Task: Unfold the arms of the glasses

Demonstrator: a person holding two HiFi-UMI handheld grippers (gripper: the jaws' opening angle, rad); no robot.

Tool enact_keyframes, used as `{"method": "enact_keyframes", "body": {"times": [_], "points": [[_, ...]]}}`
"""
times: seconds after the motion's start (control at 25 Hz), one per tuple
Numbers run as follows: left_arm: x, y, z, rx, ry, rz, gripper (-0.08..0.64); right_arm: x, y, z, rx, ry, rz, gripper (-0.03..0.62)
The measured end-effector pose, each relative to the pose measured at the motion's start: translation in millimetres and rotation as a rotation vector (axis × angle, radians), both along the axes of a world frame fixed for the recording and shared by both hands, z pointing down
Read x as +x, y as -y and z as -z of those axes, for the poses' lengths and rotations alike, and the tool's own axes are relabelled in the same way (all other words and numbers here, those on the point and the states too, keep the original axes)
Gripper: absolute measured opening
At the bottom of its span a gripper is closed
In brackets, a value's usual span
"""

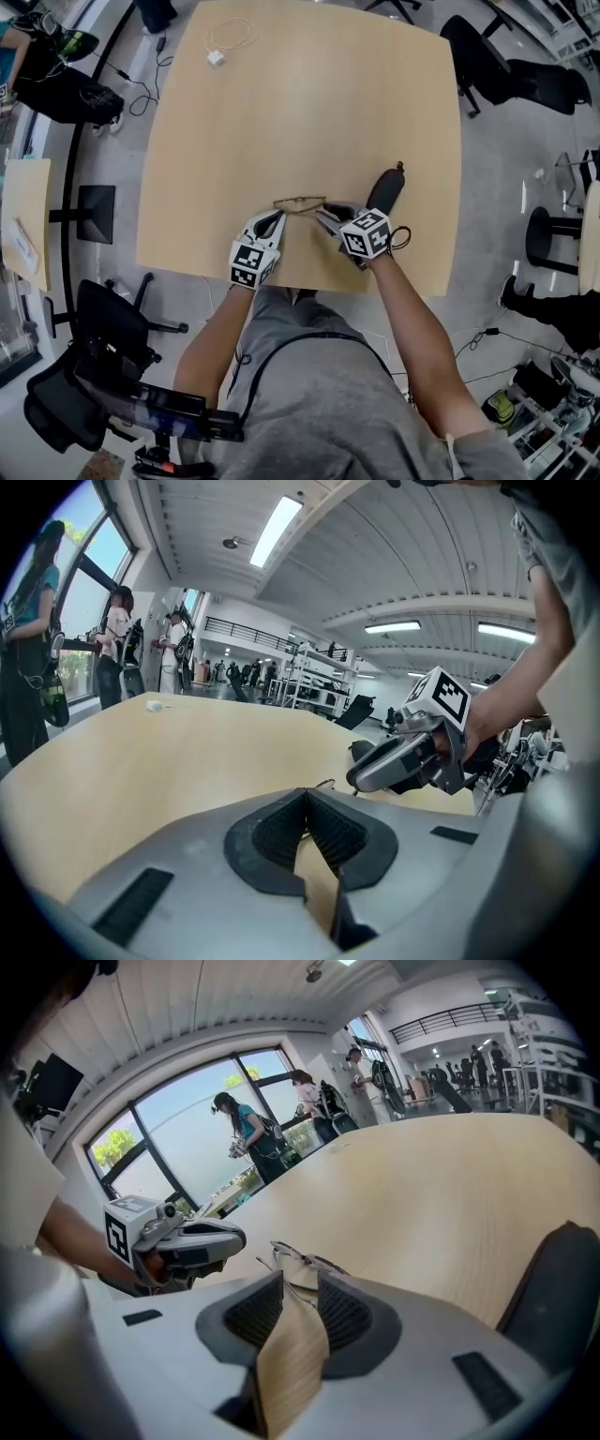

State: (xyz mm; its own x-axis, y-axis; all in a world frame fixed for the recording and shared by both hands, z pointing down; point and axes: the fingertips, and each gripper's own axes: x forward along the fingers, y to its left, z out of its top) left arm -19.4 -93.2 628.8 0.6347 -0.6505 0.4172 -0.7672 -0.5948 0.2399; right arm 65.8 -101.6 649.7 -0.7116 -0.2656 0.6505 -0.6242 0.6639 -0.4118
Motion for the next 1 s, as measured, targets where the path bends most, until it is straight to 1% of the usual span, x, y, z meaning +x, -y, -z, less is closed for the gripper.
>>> {"method": "enact_keyframes", "body": {"times": [0.16,0.32,0.4,0.44,0.48,0.52,0.6,0.72,0.8,0.84,0.88,0.96,1.0], "points": [[-10,3,-22,-0.038,-0.001,0.016,0.005,-13,-3,-20,-0.042,0.006,0.052,0.098],[-12,-5,-29,-0.085,-0.032,0.048,0.006,-21,-23,-22,-0.064,-0.001,0.127,0.098],[-6,-11,-29,-0.097,-0.032,0.036,0.006,-24,-32,-21,-0.07,-0.008,0.15,0.102],[-1,-14,-28,-0.088,-0.018,0.011,0.005,-26,-35,-22,-0.071,-0.016,0.159,0.133],[6,-17,-26,-0.068,0.007,-0.03,0.005,-28,-38,-24,-0.073,-0.026,0.169,0.175],[15,-21,-23,-0.038,0.04,-0.082,0.005,-31,-41,-25,-0.073,-0.032,0.182,0.195],[36,-28,-17,0.032,0.11,-0.188,0.005,-36,-46,-25,-0.067,-0.036,0.205,0.212],[60,-30,-13,0.126,0.204,-0.304,0.006,-39,-52,-21,-0.039,-0.054,0.24,0.219],[72,-30,-14,0.155,0.251,-0.397,0.006,-40,-56,-21,-0.014,-0.086,0.271,0.241],[78,-31,-17,0.149,0.269,-0.456,0.006,-39,-57,-22,-0.001,-0.108,0.29,0.256],[83,-35,-22,0.125,0.282,-0.52,0.006,-38,-59,-24,0.012,-0.132,0.311,0.259],[89,-41,-36,0.052,0.309,-0.636,0.006,-35,-63,-29,0.033,-0.162,0.351,0.282],[90,-43,-43,0.025,0.333,-0.679,0.008,-34,-64,-32,0.042,-0.165,0.365,0.299]]}}
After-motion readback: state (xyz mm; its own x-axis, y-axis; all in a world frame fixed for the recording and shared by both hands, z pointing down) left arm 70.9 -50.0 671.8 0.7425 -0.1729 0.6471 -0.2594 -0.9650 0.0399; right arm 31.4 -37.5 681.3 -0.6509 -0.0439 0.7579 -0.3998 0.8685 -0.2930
